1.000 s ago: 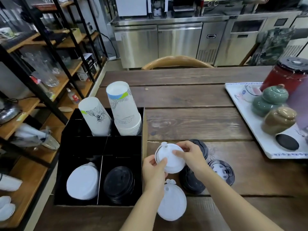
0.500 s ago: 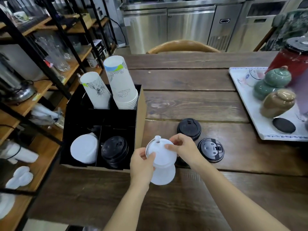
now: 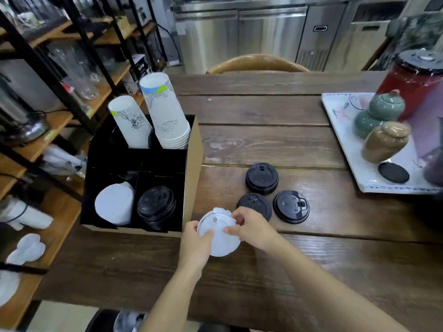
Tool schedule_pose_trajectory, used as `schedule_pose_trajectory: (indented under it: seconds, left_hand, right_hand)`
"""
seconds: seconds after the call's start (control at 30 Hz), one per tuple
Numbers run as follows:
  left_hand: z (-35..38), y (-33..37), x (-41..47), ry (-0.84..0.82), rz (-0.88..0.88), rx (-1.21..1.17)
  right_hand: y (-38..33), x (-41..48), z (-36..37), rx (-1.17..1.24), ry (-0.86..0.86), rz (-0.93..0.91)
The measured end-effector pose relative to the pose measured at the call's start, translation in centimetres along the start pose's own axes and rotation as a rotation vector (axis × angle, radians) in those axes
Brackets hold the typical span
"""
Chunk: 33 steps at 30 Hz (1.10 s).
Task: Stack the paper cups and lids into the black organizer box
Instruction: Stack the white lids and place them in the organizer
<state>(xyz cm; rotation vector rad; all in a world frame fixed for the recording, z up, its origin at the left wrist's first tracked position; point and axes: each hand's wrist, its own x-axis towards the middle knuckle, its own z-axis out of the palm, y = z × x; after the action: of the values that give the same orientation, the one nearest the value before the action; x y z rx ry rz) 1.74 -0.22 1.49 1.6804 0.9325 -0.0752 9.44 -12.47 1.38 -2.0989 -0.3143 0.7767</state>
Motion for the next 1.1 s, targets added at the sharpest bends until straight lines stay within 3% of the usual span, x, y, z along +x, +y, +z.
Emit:
schedule_pose_trajectory:
  seconds: [0.13,0.3,0.57,0.9,1.1]
  left_hand:
    - [-0.3,0.5,0.5,-0.045,-0.06,-0.02]
    - [-0.5,0.6,0.8,-0.066,-0.047,-0.025]
    - [-0.5,1.3,1.5,-0.09,-0.014,-0.051]
    - [-0.2,1.0,1.6,-0.182,-0.236,-0.078]
    - [0.2,1.7,2.1,-0.17,-0.352,-0.181]
  right_hand:
    - [-0.2,0.2,0.1,-0.032,0.018,0.0]
    - [0.1,0.5,0.5,0.017,-0.033,0.034]
    - [-0.1,0.4,-0.1,0.095,0.021,0.101]
    - [-1.0,0.9,-0.8,-0.192,-0.046,0.207]
    - [-0.8,1.2,-0.1,-0.103,-0.044,0.265]
